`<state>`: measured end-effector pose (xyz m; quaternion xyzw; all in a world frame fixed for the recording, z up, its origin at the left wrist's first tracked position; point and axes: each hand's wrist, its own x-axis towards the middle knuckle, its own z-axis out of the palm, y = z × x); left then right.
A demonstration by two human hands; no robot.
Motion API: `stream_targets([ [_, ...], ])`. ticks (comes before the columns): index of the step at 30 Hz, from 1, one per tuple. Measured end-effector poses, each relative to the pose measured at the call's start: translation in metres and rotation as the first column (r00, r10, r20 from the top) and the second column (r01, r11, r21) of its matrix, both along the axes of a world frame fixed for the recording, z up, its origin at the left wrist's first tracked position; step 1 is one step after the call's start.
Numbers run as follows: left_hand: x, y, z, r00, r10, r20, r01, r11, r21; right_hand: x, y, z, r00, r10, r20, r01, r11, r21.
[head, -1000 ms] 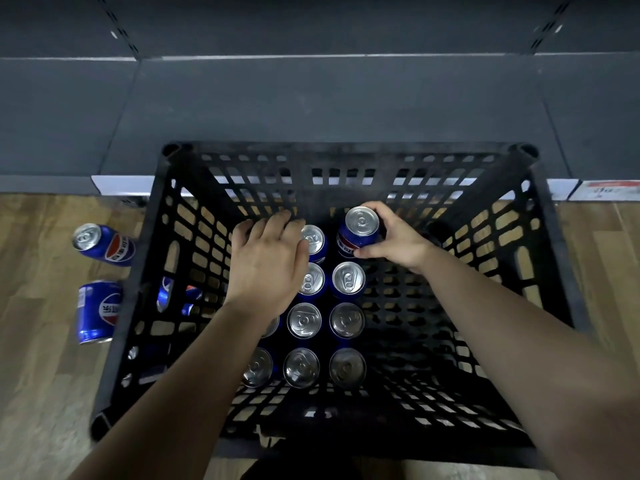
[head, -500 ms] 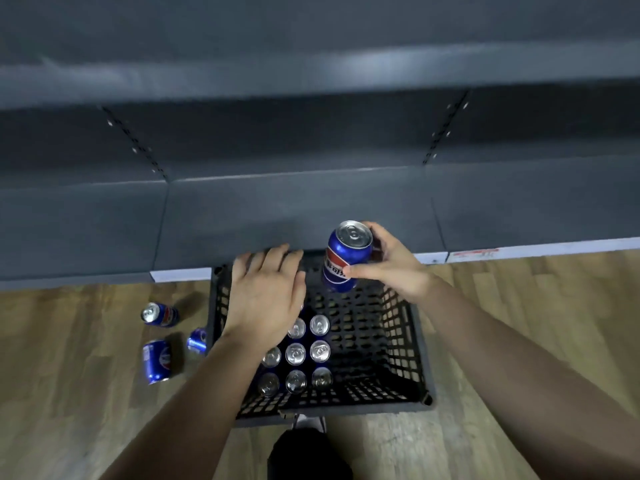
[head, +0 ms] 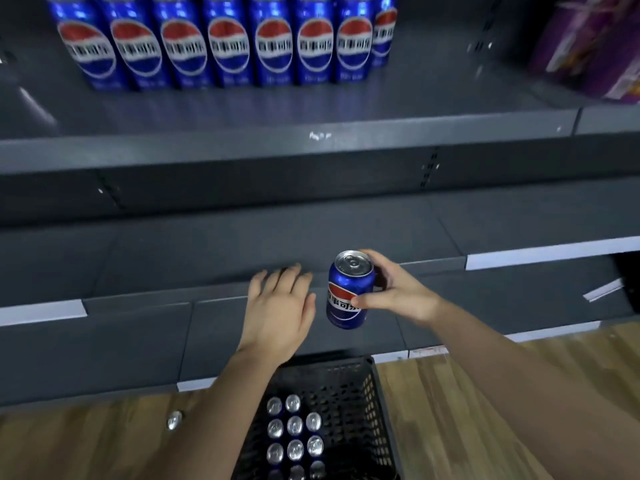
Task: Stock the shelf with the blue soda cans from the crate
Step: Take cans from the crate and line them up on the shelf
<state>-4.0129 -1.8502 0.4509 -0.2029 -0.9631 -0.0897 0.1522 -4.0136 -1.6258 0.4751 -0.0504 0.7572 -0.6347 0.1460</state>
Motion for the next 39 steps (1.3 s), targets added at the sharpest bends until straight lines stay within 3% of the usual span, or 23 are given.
stream_targets([
  [10,-0.051,0.019,0.134,0.962,-0.147,-0.231,0.158,0.987,0.03,-0.024,0.012,0.161,0.977,-0.053,-0.207,0.051,0.999,-0.016],
  [15,-0.067,0.027,0.176,0.92,-0.209,-0.332,0.229,0.973,0.024,-0.035,0.021,0.211,0.956,-0.116,-0.268,0.109,0.993,-0.042],
  [19,-0.085,0.038,0.192,0.927,-0.172,-0.334,0.186,0.982,0.011,-0.051,0.023,0.238,0.928,-0.169,-0.333,0.151,0.985,-0.081],
  [27,-0.12,0.057,0.202,0.947,-0.138,-0.29,0.142,0.99,-0.007,-0.093,0.046,0.255,0.917,-0.201,-0.346,0.201,0.979,-0.036],
  [39,-0.18,0.106,0.193,0.977,-0.011,-0.211,0.013,1.0,0.01,-0.175,0.107,0.23,0.926,-0.214,-0.312,0.204,0.977,-0.064],
])
